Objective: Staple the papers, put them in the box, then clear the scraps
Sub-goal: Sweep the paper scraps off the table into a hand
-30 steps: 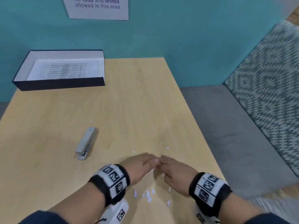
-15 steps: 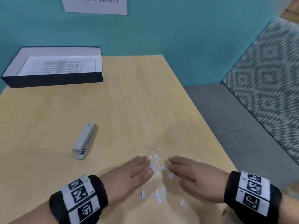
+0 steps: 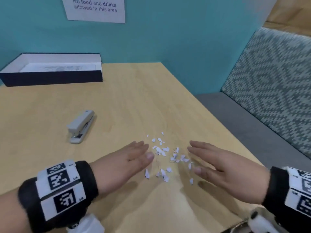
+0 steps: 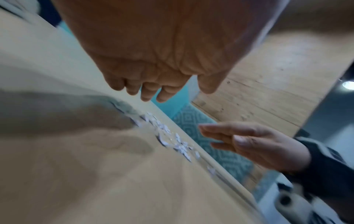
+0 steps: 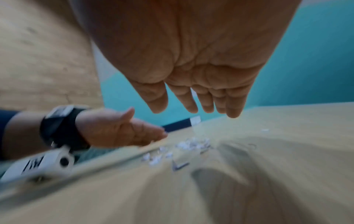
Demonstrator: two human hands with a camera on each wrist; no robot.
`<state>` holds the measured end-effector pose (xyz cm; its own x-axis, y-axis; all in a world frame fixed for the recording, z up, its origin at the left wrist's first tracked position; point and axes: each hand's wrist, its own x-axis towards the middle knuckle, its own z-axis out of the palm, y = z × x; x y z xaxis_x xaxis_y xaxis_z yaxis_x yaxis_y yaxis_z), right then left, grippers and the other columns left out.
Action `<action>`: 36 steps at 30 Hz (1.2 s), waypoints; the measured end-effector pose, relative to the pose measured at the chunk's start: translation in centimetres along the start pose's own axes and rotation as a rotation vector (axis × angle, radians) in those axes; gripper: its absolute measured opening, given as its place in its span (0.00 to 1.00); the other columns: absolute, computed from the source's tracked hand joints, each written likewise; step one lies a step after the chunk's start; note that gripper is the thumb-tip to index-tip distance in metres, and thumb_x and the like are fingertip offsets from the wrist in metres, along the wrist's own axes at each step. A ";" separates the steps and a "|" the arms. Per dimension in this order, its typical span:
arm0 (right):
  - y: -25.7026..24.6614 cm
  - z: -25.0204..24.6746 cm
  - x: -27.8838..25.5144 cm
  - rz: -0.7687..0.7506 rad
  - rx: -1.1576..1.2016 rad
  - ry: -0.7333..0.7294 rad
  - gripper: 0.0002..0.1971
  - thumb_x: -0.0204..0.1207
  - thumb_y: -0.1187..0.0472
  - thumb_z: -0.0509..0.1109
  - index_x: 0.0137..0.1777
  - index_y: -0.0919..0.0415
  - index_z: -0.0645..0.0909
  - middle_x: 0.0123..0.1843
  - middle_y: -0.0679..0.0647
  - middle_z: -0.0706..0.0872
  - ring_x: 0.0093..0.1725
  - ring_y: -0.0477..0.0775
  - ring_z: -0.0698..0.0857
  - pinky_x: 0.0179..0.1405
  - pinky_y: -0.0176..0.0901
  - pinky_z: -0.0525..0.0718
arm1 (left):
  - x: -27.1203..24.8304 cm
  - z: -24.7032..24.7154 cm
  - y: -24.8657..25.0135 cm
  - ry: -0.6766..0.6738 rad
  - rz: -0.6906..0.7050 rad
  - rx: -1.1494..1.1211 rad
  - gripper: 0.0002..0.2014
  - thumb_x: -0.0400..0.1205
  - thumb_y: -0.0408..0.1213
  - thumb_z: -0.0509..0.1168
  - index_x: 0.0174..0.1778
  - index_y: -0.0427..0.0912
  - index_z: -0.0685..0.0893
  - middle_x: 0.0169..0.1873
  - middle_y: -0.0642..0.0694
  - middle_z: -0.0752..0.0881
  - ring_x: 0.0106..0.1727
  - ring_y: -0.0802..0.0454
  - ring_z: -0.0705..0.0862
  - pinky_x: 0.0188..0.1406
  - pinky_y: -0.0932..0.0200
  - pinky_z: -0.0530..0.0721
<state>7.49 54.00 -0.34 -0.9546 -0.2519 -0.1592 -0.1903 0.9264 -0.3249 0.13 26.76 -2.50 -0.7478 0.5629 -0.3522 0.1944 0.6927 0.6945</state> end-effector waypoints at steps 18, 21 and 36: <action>4.3 8.2 -7.3 0.211 1.647 0.538 0.21 0.69 0.58 0.67 0.63 0.62 0.86 0.65 0.57 0.88 0.69 0.56 0.83 0.66 0.50 0.77 | 0.0 7.5 3.3 0.091 -0.114 -0.062 0.40 0.80 0.70 0.43 0.86 0.55 0.46 0.85 0.58 0.43 0.85 0.57 0.37 0.85 0.48 0.40; 4.5 8.4 -7.0 0.207 1.702 0.561 0.21 0.70 0.61 0.64 0.64 0.61 0.84 0.65 0.57 0.89 0.69 0.55 0.83 0.66 0.48 0.77 | -0.3 6.6 4.1 0.187 -0.136 -0.331 0.38 0.80 0.69 0.49 0.85 0.59 0.48 0.83 0.68 0.46 0.83 0.68 0.41 0.85 0.53 0.43; 4.4 7.8 -7.6 0.132 1.727 0.517 0.46 0.34 0.40 0.90 0.57 0.57 0.90 0.65 0.56 0.89 0.68 0.50 0.84 0.65 0.44 0.78 | 5.3 2.7 7.5 0.407 -0.252 -0.481 0.35 0.84 0.64 0.48 0.82 0.45 0.65 0.81 0.44 0.67 0.82 0.44 0.65 0.80 0.49 0.63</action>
<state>15.74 57.77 -7.85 -0.9737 0.2067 -0.0959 -0.0098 -0.4582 -0.8888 -0.64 36.17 -0.82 -0.9309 0.1306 -0.3412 -0.2510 0.4498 0.8571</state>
